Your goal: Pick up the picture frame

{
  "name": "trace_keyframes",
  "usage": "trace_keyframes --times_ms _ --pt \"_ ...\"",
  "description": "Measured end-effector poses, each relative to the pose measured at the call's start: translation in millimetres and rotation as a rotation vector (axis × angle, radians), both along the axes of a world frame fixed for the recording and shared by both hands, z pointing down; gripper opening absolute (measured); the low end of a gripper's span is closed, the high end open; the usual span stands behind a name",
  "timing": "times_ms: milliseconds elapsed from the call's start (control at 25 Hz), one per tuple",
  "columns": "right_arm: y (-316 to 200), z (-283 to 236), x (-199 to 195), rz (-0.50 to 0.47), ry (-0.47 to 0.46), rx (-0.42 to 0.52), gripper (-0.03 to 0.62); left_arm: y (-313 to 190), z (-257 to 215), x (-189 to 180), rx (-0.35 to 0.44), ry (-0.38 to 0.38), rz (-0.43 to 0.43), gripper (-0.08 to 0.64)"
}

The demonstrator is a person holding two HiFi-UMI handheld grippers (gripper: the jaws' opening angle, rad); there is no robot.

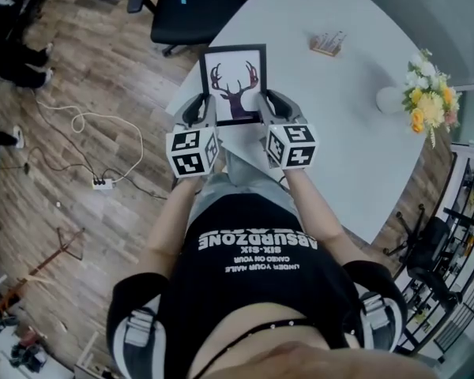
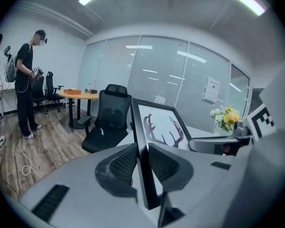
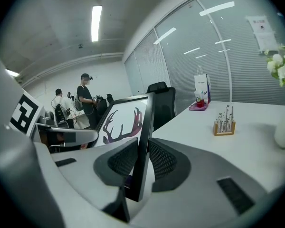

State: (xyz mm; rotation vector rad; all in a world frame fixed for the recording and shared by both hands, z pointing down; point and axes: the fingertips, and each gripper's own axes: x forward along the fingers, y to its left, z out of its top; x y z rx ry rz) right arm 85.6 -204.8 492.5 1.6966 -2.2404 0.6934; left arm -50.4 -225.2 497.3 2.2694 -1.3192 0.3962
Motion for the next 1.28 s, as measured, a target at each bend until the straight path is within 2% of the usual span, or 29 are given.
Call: trace_keyframes --times_ms 280,560,1280 --pt "14.9 -42.9 -3.4 0.024 0.014 0.095 0.087 14.4 -44.8 -3.3 0.103 0.025 0.002 0.086" --pt "22.7 -67.9 -11.1 0.029 0.041 0.163 0.087 17.5 -68.4 -10.3 0.151 0.052 -0.005 0.086" --pt "28.9 -73.8 -16.3 0.056 0.061 0.161 0.086 23.5 -77.7 -16.1 0.167 0.077 0.012 0.083"
